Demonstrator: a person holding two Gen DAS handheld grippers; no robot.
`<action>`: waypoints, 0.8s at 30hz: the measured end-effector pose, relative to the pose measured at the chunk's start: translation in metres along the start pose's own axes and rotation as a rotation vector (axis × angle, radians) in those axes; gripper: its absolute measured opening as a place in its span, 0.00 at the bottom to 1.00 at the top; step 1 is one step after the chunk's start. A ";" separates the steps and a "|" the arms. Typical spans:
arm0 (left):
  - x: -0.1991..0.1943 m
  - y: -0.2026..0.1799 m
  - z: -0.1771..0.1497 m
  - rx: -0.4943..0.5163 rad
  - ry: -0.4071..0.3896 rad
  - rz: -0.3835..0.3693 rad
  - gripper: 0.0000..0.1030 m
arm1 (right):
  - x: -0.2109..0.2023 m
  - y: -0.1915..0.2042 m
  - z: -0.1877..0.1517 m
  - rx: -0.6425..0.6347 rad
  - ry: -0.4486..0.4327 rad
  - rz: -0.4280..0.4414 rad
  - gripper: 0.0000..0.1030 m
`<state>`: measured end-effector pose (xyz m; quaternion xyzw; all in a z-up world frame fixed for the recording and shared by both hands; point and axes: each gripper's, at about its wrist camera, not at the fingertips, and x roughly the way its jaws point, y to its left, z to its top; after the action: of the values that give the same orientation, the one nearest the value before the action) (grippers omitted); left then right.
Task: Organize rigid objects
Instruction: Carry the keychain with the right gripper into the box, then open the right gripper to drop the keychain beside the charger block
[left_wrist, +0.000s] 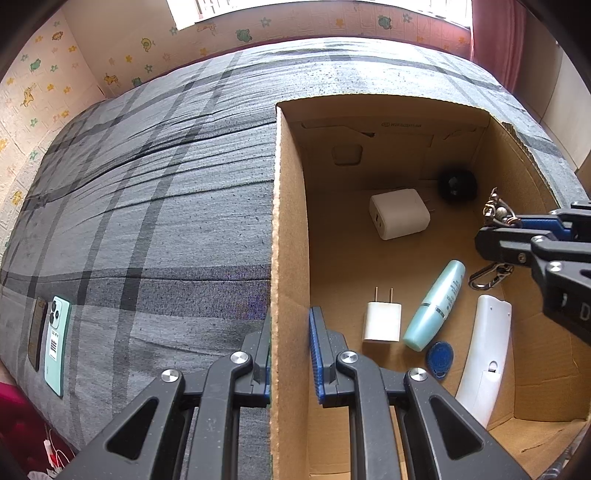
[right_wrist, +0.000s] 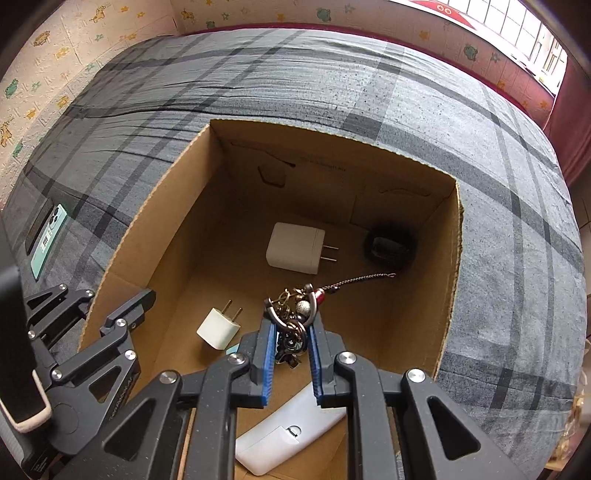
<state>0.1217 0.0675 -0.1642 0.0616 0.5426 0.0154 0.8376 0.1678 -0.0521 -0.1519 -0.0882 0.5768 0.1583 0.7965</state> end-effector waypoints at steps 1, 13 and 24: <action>0.000 0.000 0.000 0.002 0.000 0.003 0.17 | 0.004 0.000 0.000 0.004 0.008 -0.003 0.16; 0.000 -0.001 0.000 0.002 0.000 0.001 0.17 | 0.033 0.000 0.000 0.017 0.064 -0.021 0.16; -0.001 -0.001 0.001 0.005 0.000 0.002 0.17 | 0.031 0.000 0.002 0.019 0.048 -0.024 0.22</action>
<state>0.1222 0.0658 -0.1631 0.0644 0.5426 0.0150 0.8374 0.1784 -0.0468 -0.1810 -0.0913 0.5962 0.1412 0.7851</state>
